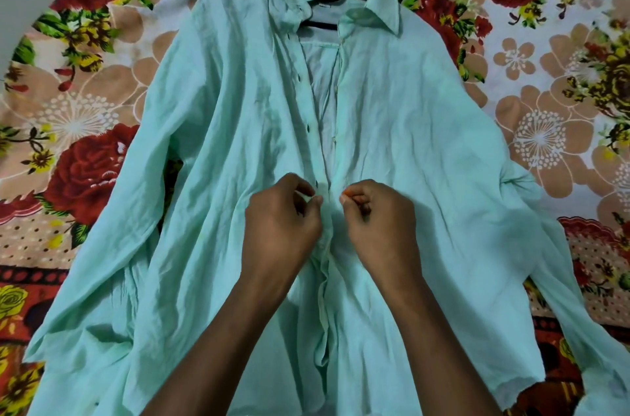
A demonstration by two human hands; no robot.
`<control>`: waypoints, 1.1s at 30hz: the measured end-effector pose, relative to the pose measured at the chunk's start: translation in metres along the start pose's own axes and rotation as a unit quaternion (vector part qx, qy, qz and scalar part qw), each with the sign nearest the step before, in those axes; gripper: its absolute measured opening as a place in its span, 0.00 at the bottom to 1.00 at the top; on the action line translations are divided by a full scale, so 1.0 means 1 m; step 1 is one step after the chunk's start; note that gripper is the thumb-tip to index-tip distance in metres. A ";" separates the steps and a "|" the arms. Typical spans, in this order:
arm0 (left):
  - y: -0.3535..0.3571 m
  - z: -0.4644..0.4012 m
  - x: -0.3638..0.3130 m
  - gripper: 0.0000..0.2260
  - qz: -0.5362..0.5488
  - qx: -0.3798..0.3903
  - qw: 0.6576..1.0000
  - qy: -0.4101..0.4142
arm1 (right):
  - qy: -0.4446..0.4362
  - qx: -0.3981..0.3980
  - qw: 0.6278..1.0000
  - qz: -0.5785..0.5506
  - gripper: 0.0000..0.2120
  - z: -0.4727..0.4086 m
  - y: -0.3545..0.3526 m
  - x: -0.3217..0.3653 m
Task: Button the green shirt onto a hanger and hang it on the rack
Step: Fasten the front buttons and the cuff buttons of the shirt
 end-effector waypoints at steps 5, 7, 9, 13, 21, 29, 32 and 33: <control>0.031 -0.024 -0.005 0.07 -0.107 0.028 0.993 0.049 | -0.015 0.053 0.998 0.022 0.08 -0.019 0.018 0.007; 0.033 -0.030 -0.007 0.09 -0.156 0.019 0.985 0.064 | -0.013 0.061 0.997 0.037 0.09 -0.023 0.020 0.009; 0.034 -0.034 -0.009 0.10 -0.186 0.016 0.979 0.079 | -0.014 0.068 0.996 0.061 0.08 -0.026 0.021 0.013; 0.028 -0.039 -0.007 0.07 -0.174 0.034 0.982 0.064 | -0.027 0.076 0.990 0.115 0.06 -0.028 0.020 0.024; 0.004 -0.043 0.021 0.03 0.116 0.044 0.982 -0.145 | -0.047 0.009 0.989 0.140 0.04 -0.026 0.018 0.033; 0.006 -0.039 0.031 0.06 0.171 0.054 0.966 -0.189 | -0.071 -0.010 0.992 0.104 0.09 -0.014 0.030 0.030; 0.011 -0.039 0.031 0.07 0.175 0.062 0.962 -0.202 | -0.064 0.000 0.986 0.151 0.06 -0.016 0.034 0.028; 0.012 -0.039 0.030 0.07 0.181 0.066 0.959 -0.209 | -0.059 -0.002 0.986 0.158 0.05 -0.016 0.034 0.028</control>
Point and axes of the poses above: each hand's wrist, its own z-axis away from the middle knuckle, its own y-axis out of the palm, x = y × z, the point moved 7 cm from there along -z, towards the middle knuckle, and after that the axes turned 9 degrees about z, right-handed, at the moved point
